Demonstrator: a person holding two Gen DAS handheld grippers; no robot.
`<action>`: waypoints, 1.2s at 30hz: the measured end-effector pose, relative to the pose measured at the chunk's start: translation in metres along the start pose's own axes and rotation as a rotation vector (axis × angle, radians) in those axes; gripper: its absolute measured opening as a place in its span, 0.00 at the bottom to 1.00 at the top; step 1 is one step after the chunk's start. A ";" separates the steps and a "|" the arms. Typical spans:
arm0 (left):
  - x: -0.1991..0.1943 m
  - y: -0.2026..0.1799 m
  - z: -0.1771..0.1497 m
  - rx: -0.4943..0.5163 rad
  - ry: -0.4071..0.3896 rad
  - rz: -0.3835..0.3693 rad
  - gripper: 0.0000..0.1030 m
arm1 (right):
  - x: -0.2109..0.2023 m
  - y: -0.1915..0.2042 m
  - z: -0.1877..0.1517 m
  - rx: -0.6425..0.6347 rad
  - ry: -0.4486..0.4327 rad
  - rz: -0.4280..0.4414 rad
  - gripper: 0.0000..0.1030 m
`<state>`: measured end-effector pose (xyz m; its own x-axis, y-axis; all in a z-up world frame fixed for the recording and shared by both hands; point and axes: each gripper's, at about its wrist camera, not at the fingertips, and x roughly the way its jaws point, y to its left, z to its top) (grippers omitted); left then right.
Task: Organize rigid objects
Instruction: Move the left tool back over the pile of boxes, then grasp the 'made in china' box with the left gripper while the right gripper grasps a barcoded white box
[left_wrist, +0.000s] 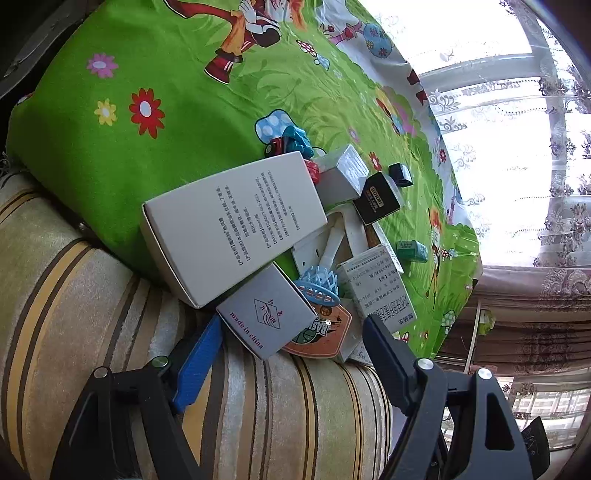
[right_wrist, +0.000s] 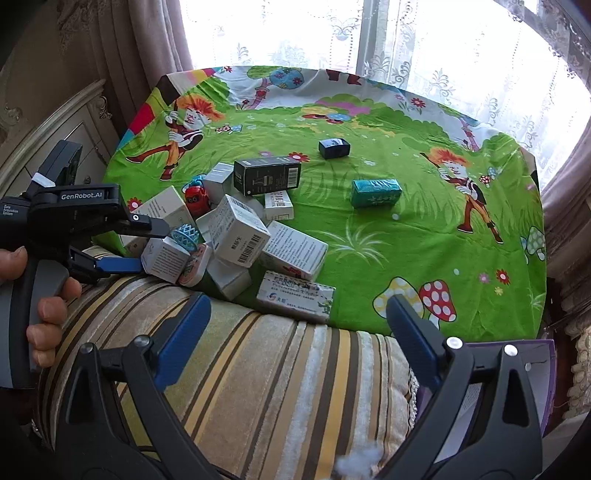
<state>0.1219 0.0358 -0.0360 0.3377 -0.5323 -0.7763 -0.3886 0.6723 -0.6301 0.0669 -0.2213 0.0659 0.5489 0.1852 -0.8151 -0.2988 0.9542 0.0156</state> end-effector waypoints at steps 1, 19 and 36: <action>0.001 -0.001 0.000 0.005 -0.002 0.007 0.76 | 0.004 0.003 0.002 -0.011 0.006 0.004 0.94; 0.002 0.009 -0.004 0.115 -0.050 0.000 0.35 | 0.065 0.045 0.033 -0.141 0.052 -0.003 0.94; 0.000 0.012 -0.002 0.066 -0.034 -0.076 0.50 | 0.095 0.056 0.043 -0.197 0.089 0.001 0.62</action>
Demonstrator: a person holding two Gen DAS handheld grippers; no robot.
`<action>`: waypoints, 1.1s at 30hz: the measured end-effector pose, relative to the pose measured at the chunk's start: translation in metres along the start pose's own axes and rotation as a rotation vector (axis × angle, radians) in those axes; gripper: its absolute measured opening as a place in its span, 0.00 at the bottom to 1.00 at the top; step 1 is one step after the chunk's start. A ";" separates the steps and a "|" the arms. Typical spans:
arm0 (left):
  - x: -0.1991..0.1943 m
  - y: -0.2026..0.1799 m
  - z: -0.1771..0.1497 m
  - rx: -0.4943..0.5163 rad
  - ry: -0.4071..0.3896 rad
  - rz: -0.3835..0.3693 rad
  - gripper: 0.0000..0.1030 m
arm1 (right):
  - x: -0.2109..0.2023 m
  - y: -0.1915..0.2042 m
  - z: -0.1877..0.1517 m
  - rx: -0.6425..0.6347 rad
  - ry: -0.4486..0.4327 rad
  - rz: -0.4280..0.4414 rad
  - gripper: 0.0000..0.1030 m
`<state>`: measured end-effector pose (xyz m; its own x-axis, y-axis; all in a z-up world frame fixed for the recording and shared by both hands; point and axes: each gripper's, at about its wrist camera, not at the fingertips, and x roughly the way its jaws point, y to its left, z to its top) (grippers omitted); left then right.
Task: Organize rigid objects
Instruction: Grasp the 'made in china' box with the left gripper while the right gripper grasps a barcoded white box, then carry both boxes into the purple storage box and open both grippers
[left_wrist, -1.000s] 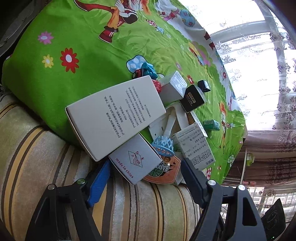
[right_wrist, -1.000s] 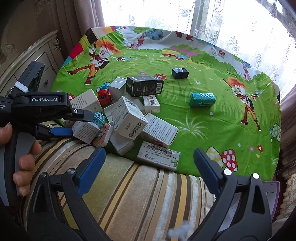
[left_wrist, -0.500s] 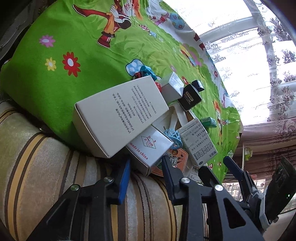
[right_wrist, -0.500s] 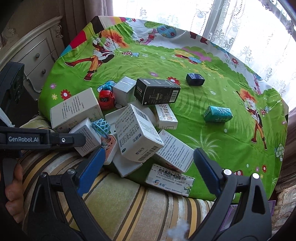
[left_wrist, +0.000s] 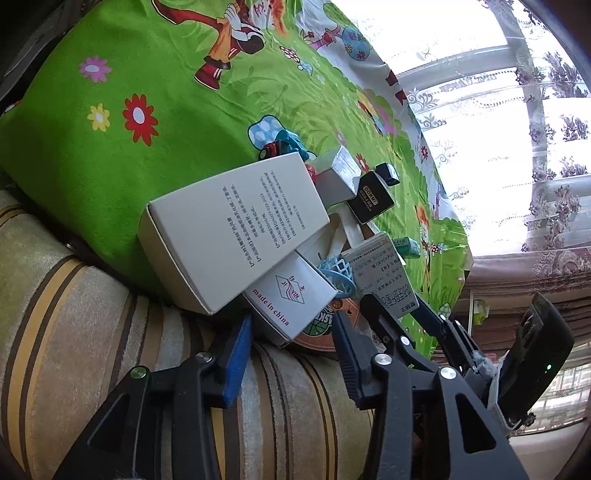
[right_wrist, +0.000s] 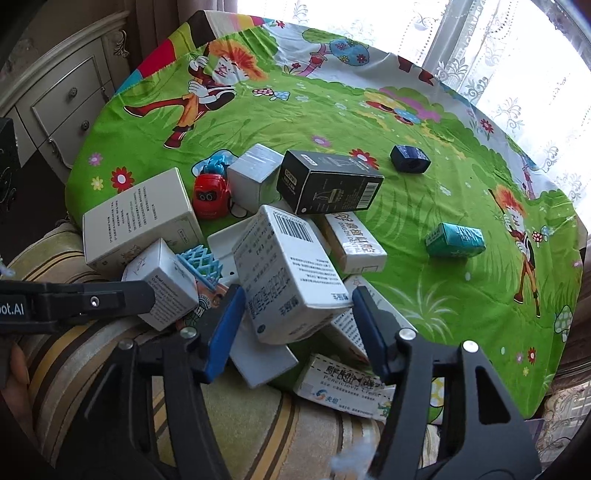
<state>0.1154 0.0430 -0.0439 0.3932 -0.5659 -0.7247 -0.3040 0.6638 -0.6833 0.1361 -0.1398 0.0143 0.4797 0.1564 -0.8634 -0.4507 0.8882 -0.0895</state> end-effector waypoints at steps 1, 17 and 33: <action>0.001 -0.002 0.000 -0.011 0.000 -0.010 0.56 | -0.001 0.000 -0.001 0.004 -0.004 0.003 0.62; 0.014 -0.007 0.008 -0.146 -0.047 0.079 0.49 | -0.034 -0.027 -0.021 0.131 -0.106 0.069 0.49; -0.018 -0.018 -0.023 -0.051 -0.102 -0.059 0.48 | -0.076 -0.054 -0.059 0.257 -0.168 0.094 0.49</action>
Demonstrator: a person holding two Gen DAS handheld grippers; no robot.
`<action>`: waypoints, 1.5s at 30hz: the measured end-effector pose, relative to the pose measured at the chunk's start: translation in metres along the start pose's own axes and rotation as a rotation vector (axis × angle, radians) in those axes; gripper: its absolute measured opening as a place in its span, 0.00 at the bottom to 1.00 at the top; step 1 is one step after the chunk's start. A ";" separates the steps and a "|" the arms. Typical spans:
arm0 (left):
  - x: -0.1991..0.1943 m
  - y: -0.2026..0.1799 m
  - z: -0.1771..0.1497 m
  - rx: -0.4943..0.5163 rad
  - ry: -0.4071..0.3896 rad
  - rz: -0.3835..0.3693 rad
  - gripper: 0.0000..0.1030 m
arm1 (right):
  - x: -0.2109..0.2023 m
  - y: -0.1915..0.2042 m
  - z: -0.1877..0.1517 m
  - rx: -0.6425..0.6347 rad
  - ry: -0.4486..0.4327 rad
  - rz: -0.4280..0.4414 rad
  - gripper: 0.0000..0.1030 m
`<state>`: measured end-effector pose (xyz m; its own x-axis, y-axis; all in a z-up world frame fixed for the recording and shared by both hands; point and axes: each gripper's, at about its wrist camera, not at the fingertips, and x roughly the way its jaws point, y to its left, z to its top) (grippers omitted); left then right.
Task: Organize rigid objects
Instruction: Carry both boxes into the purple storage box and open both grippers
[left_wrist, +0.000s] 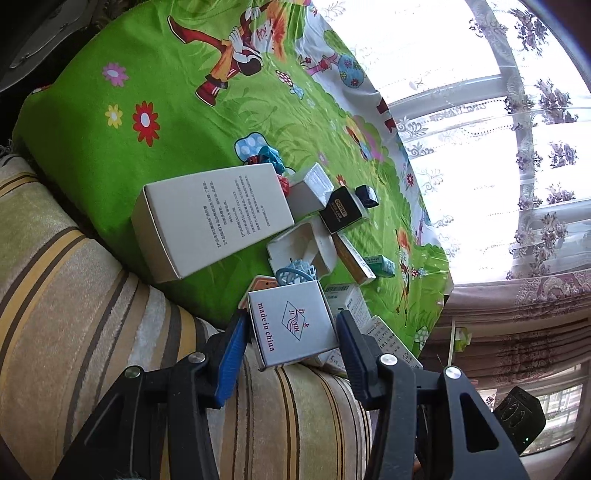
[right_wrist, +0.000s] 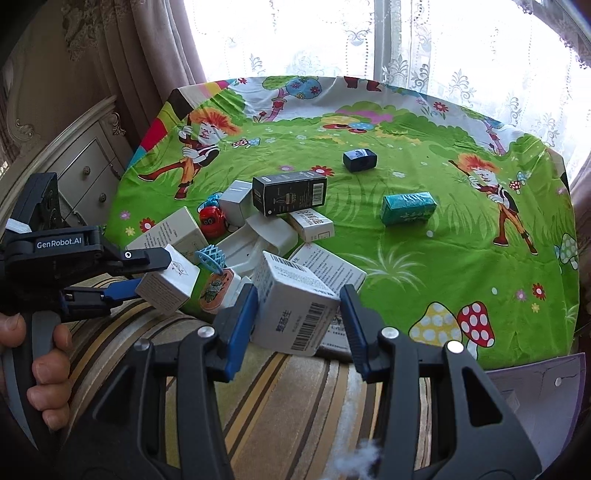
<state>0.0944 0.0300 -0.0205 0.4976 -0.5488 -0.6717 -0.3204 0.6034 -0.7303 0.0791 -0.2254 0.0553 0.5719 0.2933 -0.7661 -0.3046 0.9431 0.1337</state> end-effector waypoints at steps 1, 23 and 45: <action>-0.001 -0.003 -0.003 0.015 0.004 -0.011 0.48 | -0.004 -0.003 -0.003 0.008 -0.003 0.000 0.49; 0.032 -0.094 -0.096 0.295 0.195 -0.144 0.48 | -0.099 -0.101 -0.087 0.247 -0.037 -0.109 0.49; 0.089 -0.180 -0.206 0.641 0.415 -0.182 0.48 | -0.158 -0.207 -0.151 0.479 -0.055 -0.369 0.49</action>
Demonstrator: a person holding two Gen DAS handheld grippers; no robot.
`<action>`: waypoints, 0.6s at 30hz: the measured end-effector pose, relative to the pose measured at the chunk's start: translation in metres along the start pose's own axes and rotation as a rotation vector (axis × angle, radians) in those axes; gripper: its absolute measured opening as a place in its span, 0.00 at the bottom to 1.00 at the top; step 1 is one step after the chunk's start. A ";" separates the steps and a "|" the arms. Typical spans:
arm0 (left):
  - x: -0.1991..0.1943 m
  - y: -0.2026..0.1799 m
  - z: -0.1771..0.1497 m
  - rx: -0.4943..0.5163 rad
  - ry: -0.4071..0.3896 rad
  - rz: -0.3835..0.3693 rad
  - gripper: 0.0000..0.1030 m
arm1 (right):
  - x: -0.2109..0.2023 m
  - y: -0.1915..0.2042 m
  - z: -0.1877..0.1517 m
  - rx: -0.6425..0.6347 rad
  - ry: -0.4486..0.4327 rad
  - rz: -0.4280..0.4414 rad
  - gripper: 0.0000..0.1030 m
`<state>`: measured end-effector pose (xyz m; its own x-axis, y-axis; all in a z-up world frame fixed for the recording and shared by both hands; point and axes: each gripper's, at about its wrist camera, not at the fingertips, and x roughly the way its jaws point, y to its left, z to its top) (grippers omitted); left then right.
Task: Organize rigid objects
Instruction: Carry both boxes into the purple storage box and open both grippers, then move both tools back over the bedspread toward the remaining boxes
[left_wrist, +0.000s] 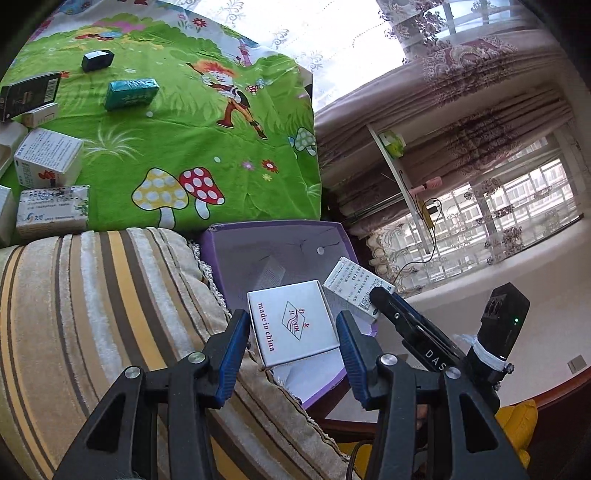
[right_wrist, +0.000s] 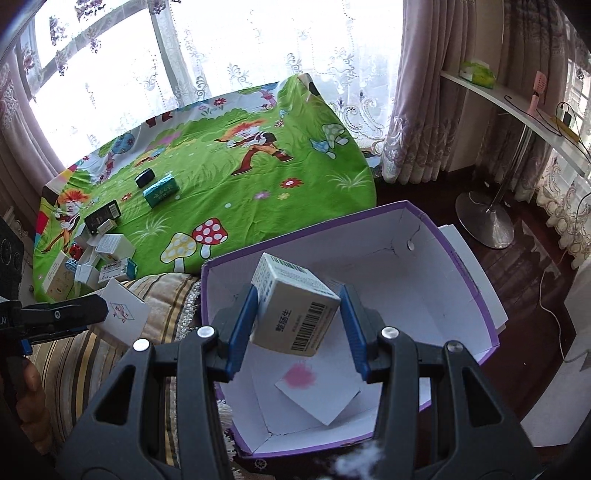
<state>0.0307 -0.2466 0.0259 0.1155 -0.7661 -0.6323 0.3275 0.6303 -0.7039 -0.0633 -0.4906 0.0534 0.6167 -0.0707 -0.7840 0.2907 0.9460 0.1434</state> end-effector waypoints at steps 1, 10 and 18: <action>0.004 -0.004 -0.001 0.013 0.006 0.002 0.48 | 0.000 -0.004 -0.001 0.008 0.001 -0.012 0.49; 0.022 -0.031 -0.008 0.119 0.066 0.033 0.53 | 0.000 -0.037 -0.008 0.068 0.029 -0.073 0.49; 0.009 -0.039 -0.011 0.193 0.040 0.108 0.60 | -0.004 -0.039 -0.006 0.075 0.016 -0.067 0.63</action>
<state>0.0088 -0.2769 0.0447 0.1239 -0.6875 -0.7156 0.4888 0.6698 -0.5589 -0.0815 -0.5250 0.0470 0.5826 -0.1279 -0.8026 0.3856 0.9128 0.1345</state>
